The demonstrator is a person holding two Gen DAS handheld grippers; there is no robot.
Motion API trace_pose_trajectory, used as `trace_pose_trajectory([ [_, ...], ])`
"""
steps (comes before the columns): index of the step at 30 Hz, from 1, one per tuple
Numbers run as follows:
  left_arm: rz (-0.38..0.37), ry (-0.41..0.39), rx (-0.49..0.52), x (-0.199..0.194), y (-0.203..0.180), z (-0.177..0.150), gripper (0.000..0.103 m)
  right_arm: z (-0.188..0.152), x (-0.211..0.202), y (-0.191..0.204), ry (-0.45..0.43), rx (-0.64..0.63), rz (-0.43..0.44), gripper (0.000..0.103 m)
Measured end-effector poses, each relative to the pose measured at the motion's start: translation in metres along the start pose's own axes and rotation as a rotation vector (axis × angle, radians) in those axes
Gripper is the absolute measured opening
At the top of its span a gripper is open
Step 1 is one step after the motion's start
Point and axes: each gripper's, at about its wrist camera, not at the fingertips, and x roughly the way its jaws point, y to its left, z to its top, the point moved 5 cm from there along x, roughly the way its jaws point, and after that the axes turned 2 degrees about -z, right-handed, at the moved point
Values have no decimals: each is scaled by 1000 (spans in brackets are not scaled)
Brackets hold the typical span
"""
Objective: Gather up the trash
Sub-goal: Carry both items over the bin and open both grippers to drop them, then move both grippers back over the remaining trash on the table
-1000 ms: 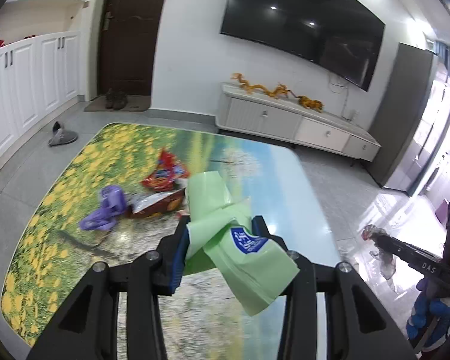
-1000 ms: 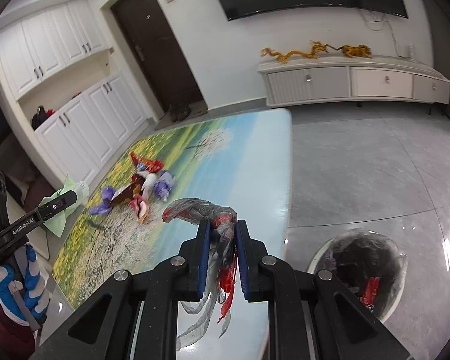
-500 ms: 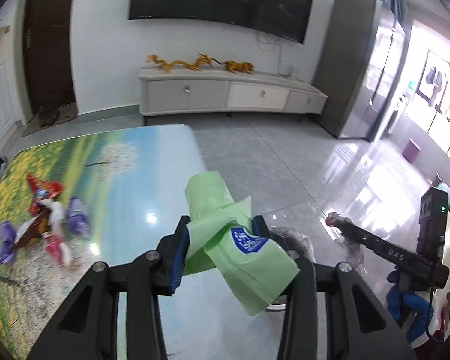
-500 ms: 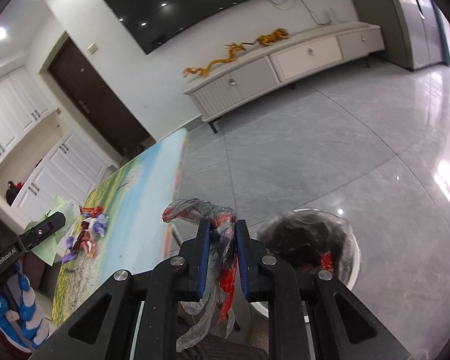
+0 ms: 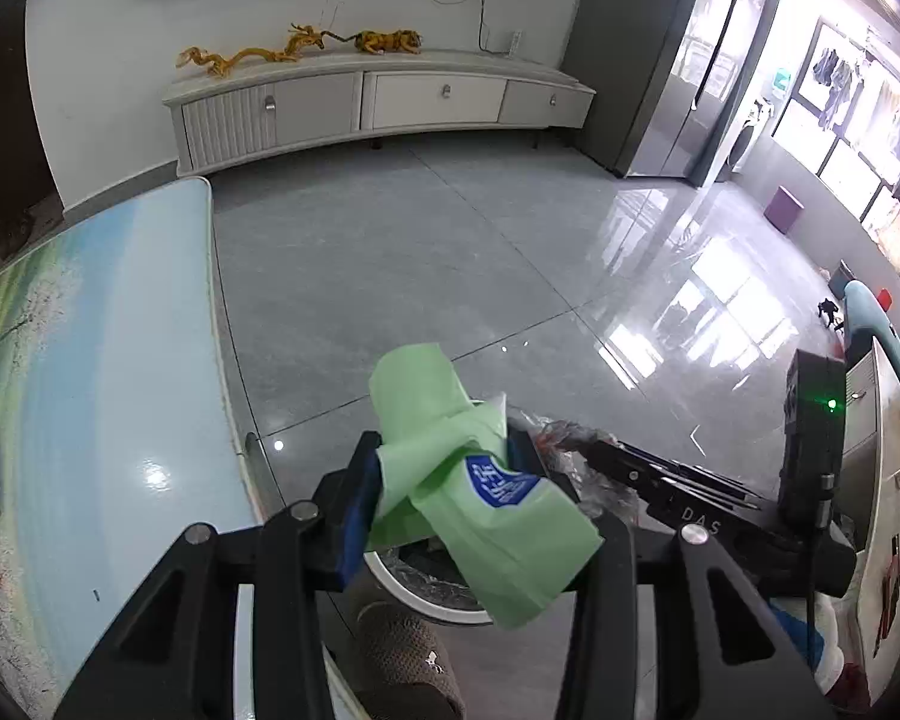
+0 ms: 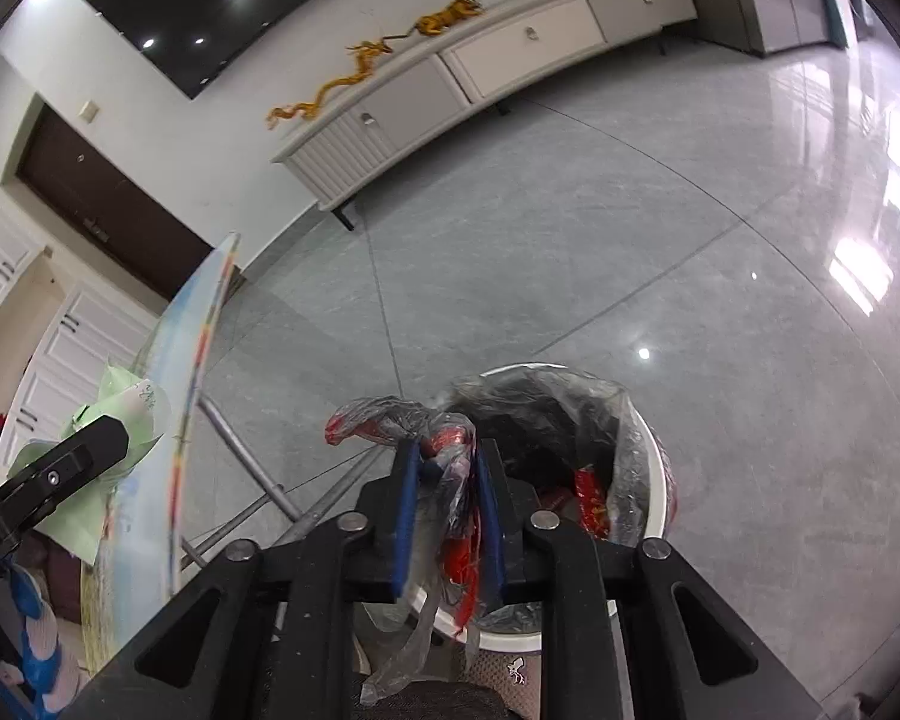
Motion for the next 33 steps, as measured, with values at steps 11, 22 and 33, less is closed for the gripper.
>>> trace_pose_trajectory([
  [11,-58,54,-31,34,-3,7,54,-4,10,-34,30,86,-48,52],
  [22,-66,35,-35,23,1,6,54,-8,-2,-40,20,104,-71,52],
  [33,-19,-2,-59,-12,34,-16,54,-11,-13,-11,0,68,-65,52],
])
